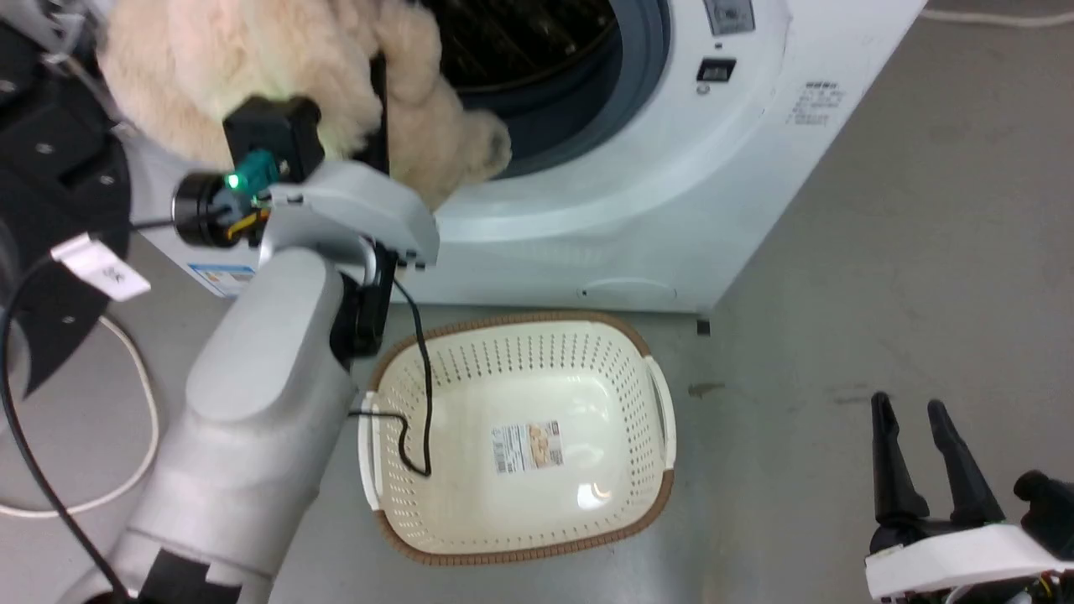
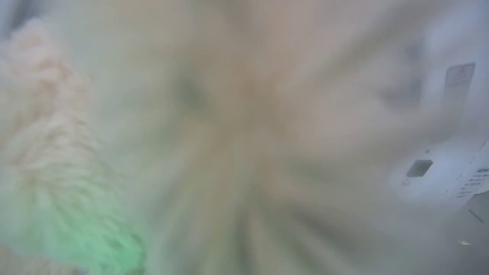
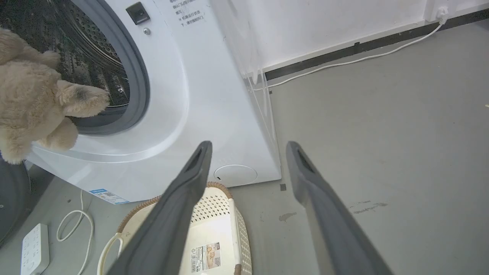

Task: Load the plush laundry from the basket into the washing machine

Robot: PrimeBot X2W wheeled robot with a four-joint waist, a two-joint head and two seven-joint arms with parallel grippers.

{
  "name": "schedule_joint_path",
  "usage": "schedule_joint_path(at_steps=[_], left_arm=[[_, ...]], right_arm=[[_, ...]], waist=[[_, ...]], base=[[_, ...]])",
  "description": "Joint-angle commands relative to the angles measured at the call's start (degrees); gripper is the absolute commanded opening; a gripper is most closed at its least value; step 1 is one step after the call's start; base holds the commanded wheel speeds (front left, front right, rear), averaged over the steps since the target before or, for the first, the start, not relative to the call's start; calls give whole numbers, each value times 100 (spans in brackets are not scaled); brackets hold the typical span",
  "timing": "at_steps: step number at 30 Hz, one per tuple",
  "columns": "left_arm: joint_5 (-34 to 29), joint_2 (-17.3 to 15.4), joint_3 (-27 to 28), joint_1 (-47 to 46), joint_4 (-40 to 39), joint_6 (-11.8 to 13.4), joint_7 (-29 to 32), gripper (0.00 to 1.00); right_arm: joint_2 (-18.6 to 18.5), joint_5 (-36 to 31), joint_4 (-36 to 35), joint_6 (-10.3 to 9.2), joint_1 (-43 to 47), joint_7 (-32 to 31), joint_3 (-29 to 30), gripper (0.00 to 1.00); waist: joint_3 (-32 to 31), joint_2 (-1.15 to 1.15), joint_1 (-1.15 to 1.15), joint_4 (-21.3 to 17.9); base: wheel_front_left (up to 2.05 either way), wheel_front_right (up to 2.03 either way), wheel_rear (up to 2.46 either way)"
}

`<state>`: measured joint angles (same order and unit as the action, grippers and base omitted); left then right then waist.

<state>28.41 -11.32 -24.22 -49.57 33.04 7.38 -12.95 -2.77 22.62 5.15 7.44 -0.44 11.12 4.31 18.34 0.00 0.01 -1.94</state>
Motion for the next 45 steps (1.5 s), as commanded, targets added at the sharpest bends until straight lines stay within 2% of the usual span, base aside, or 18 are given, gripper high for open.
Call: schedule_joint_path(at_steps=[1,17,30,45], left_arm=[[8,41,31,-224,65,-43,-83,0],[-264,-32,303,-1382,584,-164,-202,0],[-620,-357,523,-2229,584,-184,-204,0],[-851,-776,697,-3253,710,-218,-205,0]], right_arm=[[-10,-40,-37,5,-125,-4,-6,100],[-10,31,-31,5,-653,119,-154,100],[-10,154,62,5,-802,271,-287,100],[-10,214,107,5,-733,367,-419,100]], waist=[[219,0,-1,-98],[1178,0,-1,-582],[1825,0,-1,-920],[2272,0,-1,-1318]], base=[[0,0,0],[0,0,0],[0,0,0],[0,0,0]])
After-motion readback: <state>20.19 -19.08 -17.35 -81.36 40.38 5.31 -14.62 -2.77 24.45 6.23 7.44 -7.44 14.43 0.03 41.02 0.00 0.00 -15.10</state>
